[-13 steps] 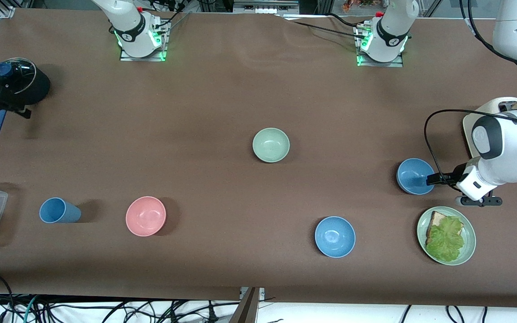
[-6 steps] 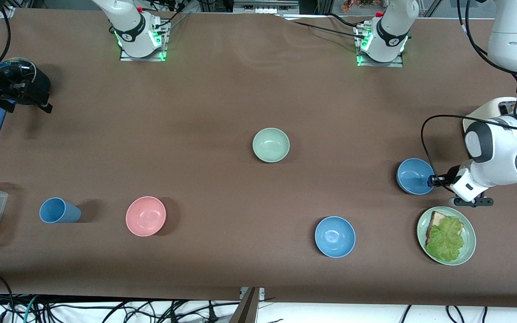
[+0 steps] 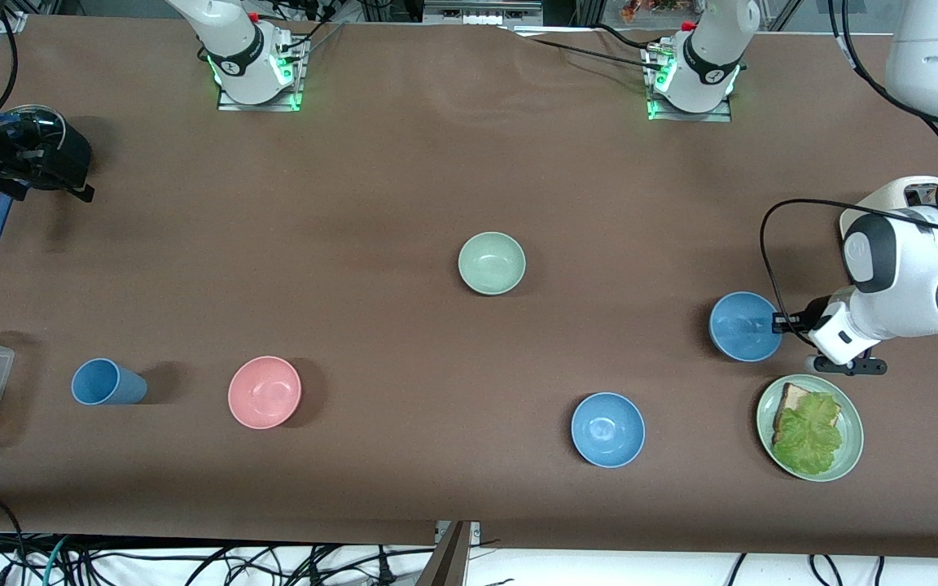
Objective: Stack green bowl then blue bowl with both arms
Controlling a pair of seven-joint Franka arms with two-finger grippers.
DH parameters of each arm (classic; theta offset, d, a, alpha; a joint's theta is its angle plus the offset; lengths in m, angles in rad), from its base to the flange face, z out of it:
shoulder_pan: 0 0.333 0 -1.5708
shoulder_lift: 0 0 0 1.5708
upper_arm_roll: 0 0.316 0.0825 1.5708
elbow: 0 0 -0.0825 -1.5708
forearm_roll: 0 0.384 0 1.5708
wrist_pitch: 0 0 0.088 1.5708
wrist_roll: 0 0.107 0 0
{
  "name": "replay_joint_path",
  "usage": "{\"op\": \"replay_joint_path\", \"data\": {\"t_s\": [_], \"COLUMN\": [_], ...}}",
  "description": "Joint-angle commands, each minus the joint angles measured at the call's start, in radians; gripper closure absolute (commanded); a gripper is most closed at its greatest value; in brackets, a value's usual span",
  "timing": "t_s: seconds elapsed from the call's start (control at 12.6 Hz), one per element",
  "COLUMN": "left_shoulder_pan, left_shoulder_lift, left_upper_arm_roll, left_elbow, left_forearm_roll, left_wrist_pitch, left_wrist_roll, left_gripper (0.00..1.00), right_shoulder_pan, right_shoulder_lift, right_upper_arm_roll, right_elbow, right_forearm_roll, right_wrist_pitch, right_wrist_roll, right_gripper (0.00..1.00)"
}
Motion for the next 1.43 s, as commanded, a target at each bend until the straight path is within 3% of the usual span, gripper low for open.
{"op": "replay_joint_path", "data": {"t_s": [0.0, 0.24, 0.55, 0.71, 1.35], "left_shoulder_pan": [-0.115, -0.309, -0.528, -0.604, -0.718], "left_shoulder_lift": [-0.094, -0.102, -0.074, -0.062, -0.011], "left_upper_arm_roll": [-0.032, -0.035, -0.035, -0.034, -0.034], "left_elbow": [0.037, 0.109, 0.117, 0.109, -0.010], "left_forearm_roll": [-0.053, -0.092, -0.110, -0.138, -0.127], "left_wrist_pitch": [-0.123, -0.174, -0.162, -0.095, 0.066], "left_wrist_roll": [-0.094, -0.281, -0.502, -0.543, -0.587], "left_gripper": [1.00, 1.00, 1.00, 1.00, 1.00], "right_shoulder_pan": [0.015, 0.014, 0.008, 0.008, 0.008], "right_shoulder_lift": [0.021, 0.035, 0.035, 0.033, 0.033], "right_upper_arm_roll": [-0.007, -0.013, -0.016, -0.018, -0.033], "right_elbow": [0.052, 0.055, 0.055, 0.055, 0.053], "right_forearm_roll": [-0.010, 0.004, 0.015, 0.015, 0.016], "right_wrist_pitch": [-0.017, -0.011, -0.024, -0.024, -0.025], "right_wrist_roll": [0.021, 0.021, 0.018, 0.019, 0.013], "right_gripper": [0.00, 0.00, 0.00, 0.00, 0.00]}}
